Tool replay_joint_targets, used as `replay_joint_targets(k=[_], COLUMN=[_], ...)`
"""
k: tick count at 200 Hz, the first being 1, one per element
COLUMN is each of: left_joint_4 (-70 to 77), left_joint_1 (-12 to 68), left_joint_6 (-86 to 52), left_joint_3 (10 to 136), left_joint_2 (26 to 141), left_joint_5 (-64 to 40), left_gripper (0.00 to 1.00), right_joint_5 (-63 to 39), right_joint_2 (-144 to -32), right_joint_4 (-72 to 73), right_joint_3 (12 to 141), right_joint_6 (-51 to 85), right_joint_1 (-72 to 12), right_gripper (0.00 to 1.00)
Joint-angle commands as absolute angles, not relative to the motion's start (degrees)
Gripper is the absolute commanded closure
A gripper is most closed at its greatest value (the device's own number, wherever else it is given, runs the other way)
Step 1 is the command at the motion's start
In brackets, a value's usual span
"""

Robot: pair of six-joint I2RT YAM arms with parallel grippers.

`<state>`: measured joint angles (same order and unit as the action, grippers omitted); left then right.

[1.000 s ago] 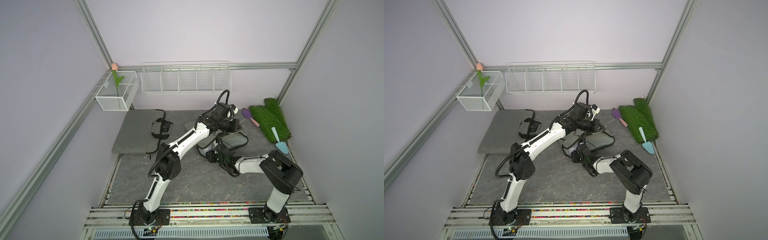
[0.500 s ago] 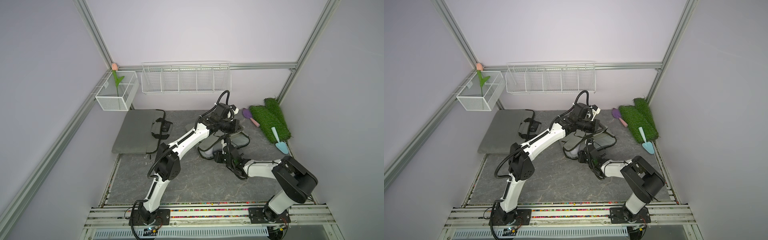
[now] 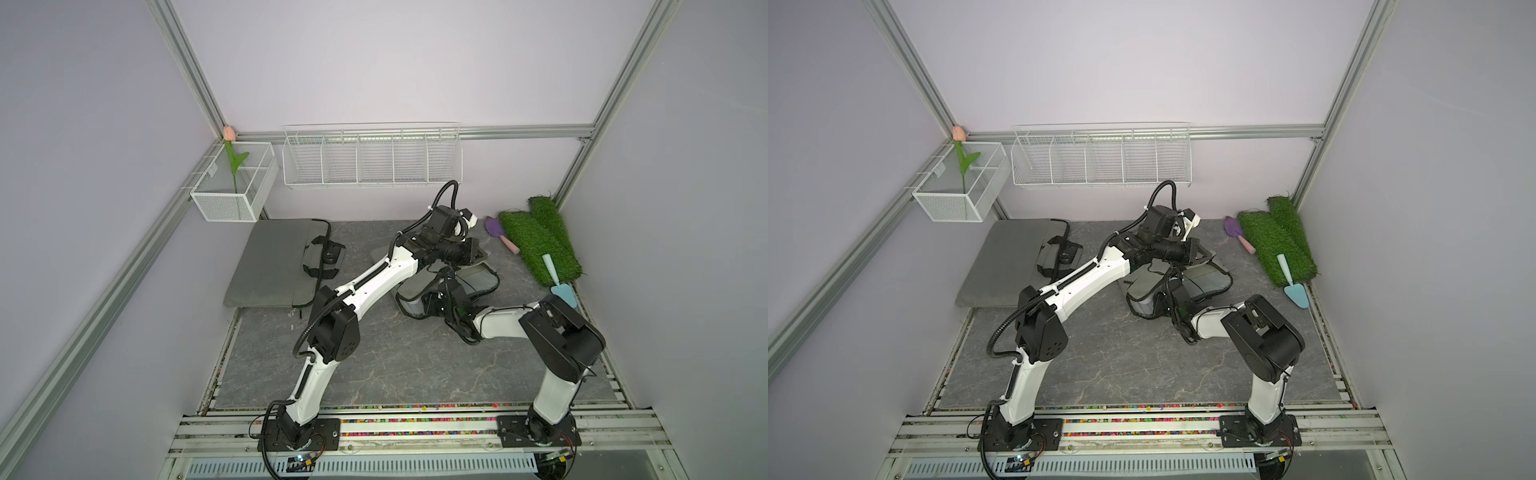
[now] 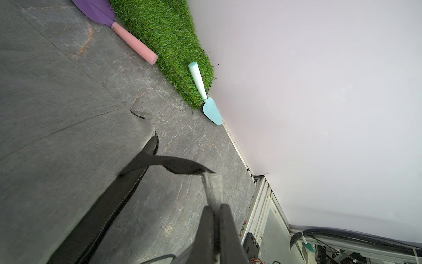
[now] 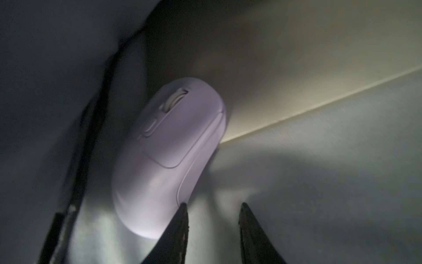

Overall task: Put the mouse into the laptop bag
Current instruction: Place the mouse in the zippered laptop bag, then close the zippered laptop bag at the center of the board.

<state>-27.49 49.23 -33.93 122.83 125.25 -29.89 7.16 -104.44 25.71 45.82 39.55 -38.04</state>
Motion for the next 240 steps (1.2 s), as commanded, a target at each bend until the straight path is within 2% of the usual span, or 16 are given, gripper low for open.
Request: replay_joint_targets(k=[1,50,78,120,174,194,217,225,240], left_joint_4=[-22.73,-22.85,-23.23,-23.18,-22.85,-23.87,-27.21,-27.41,-27.49], left_joint_1=[50.09,50.07,49.99,50.00,49.96,49.94,49.99,49.98,49.77], left_joint_6=[-34.72,-34.46,-33.93,-34.03,-34.14,-34.17,-32.76,-32.44,-32.08], left_joint_3=[123.44,123.09,122.65,122.18,121.51,122.19,123.61,123.28,122.36], left_joint_2=[121.57,121.66,121.46,121.16,120.05,120.37,120.35,119.84,118.41], left_joint_5=[-33.22,-32.96,-32.37,-32.62,-32.14,-32.34,-29.81,-28.86,-27.49], left_gripper=[1.00,1.00,1.00,1.00,1.00,1.00,0.50,0.40,0.27], right_joint_5=[3.78,-0.19,4.23,10.90,10.12,9.65,12.70,14.25,16.18], right_joint_2=[-105.83,-106.07,-100.28,-91.25,-92.22,-90.90,-83.90,-80.89,-76.64], right_joint_4=[27.90,31.25,30.56,30.43,35.38,32.33,29.71,27.78,20.71], right_joint_3=[47.20,48.73,43.45,37.79,38.17,38.66,32.67,30.46,28.38], right_joint_6=[37.76,36.19,36.87,33.78,30.44,28.74,31.42,32.57,34.78], right_joint_1=[-40.34,-42.50,-42.56,-41.69,-37.72,-37.43,-37.27,-37.19,-37.00], right_gripper=[0.61,0.62,0.62,0.56,0.54,0.54,0.51,0.46,0.39])
